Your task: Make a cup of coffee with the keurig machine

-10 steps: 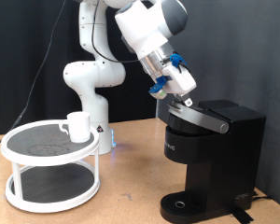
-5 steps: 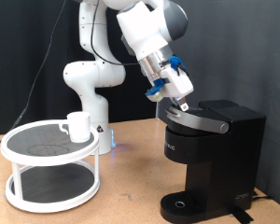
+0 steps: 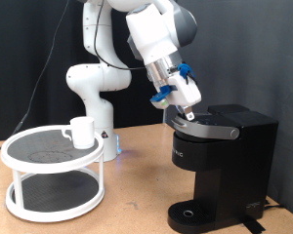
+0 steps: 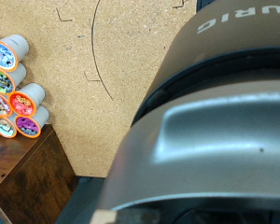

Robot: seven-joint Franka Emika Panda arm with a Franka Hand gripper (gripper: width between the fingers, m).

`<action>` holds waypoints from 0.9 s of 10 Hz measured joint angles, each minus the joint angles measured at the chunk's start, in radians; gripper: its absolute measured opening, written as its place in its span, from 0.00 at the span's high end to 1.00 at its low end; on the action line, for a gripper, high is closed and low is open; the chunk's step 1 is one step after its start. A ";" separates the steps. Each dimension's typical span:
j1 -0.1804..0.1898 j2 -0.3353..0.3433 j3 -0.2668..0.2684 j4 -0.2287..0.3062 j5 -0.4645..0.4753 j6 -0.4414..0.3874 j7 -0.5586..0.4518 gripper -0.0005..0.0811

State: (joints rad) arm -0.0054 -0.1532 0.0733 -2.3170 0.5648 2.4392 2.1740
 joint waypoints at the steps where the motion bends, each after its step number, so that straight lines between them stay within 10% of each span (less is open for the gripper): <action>1: 0.000 0.001 0.001 -0.003 -0.016 -0.002 0.012 0.99; 6: 0.000 0.003 0.005 -0.022 -0.045 0.001 0.035 0.99; 9: 0.001 0.001 0.002 -0.022 0.098 0.000 -0.006 0.99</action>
State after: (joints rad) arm -0.0045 -0.1519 0.0754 -2.3386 0.6629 2.4397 2.1677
